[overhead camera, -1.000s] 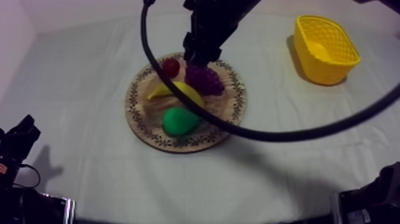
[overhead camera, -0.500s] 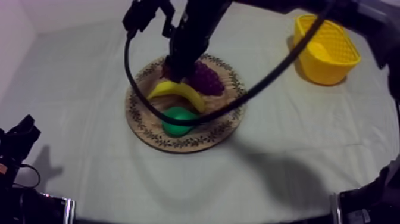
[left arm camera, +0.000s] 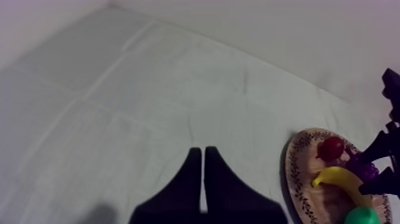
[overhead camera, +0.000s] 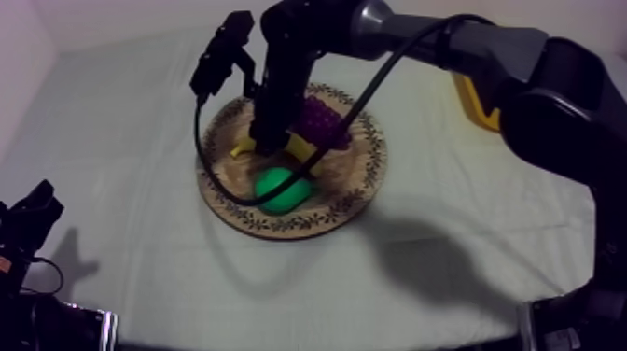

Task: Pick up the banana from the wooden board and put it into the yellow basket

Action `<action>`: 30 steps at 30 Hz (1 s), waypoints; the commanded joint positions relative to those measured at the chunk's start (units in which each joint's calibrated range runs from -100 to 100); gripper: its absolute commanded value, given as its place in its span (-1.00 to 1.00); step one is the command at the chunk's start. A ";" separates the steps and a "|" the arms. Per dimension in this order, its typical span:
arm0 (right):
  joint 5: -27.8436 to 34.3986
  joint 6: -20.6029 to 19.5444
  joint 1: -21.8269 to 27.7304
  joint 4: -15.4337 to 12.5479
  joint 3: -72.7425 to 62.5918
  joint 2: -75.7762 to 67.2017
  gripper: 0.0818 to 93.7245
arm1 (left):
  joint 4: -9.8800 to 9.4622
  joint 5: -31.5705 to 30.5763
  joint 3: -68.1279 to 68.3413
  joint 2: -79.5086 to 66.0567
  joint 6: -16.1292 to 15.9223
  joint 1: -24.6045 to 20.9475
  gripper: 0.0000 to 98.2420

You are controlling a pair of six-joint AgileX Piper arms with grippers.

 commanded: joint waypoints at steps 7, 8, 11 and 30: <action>0.36 -0.38 0.41 0.45 -6.34 6.28 0.05 | -0.03 0.00 -0.01 -0.05 0.02 -0.01 -1.00; 0.29 -0.43 0.45 0.52 -6.77 6.84 0.04 | -0.03 0.00 -0.01 -0.05 0.02 -0.01 -1.00; 0.02 -0.50 0.64 0.70 -7.66 8.26 0.02 | -0.03 0.00 -0.01 -0.05 0.02 -0.01 -1.00; -1.74 -0.43 1.13 0.68 -4.52 3.85 -0.84 | -0.03 0.00 -0.01 -0.05 0.02 -0.01 -1.00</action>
